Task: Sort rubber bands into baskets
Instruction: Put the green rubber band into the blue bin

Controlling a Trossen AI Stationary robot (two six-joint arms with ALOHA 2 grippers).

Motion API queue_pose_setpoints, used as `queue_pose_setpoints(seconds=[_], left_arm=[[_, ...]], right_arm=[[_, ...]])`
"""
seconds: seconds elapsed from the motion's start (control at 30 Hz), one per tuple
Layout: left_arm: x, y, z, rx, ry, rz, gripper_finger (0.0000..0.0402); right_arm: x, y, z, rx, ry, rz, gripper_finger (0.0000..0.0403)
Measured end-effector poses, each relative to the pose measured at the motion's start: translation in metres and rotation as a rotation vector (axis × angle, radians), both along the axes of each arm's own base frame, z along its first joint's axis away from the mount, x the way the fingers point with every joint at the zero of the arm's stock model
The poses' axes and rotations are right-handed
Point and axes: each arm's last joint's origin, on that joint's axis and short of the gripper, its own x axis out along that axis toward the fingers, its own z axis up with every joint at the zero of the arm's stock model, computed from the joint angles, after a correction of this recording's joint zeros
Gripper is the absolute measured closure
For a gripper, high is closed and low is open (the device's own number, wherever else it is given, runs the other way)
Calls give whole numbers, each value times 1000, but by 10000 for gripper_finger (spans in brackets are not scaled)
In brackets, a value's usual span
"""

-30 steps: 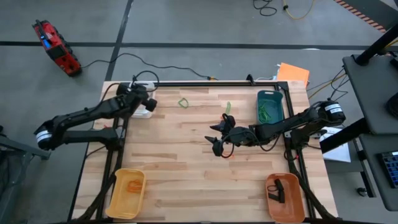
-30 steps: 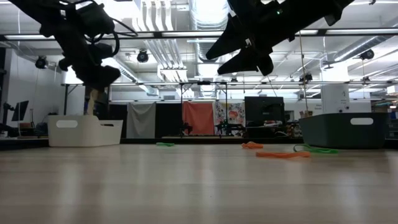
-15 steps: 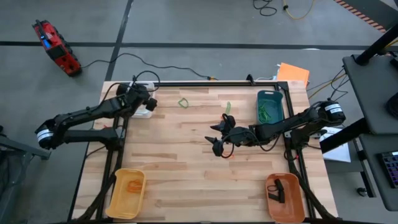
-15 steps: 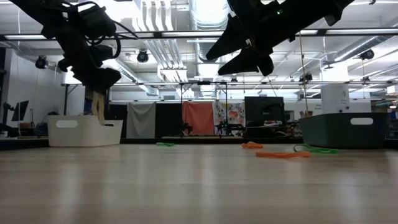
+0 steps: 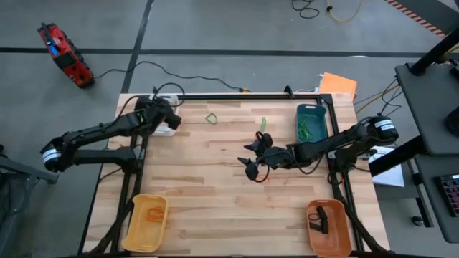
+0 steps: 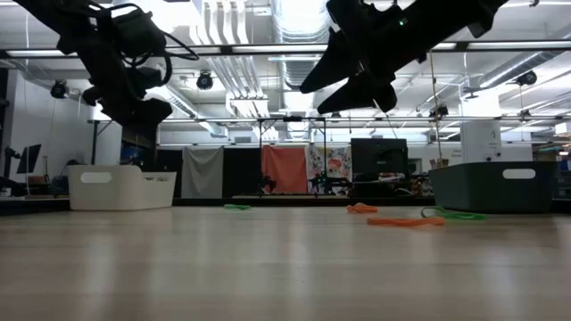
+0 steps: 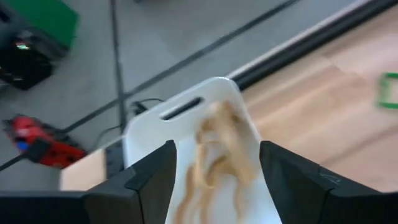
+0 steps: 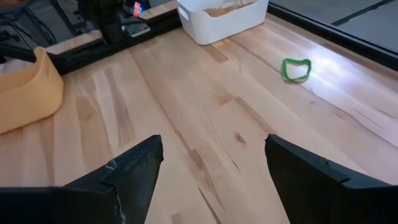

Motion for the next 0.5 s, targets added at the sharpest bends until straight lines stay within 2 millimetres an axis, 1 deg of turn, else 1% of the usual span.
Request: queue_pose_setpoints(seconds=[0.13, 0.23, 0.37, 0.5], left_arm=[[4, -6, 1, -46, -51, -73, 192], [9, -17, 3, -56, -90, -139, 197], [18, -41, 9, -55, -175, -255, 204], [29, -71, 15, -44, -256, -414, 207]], right_arm=[[-1, -1, -1, 5, 11, -23, 125], [-2, -3, -3, 25, 24, -45, 124], [-4, -8, -7, 47, 58, -89, 128], [-8, -12, -12, 69, 81, -191, 134]])
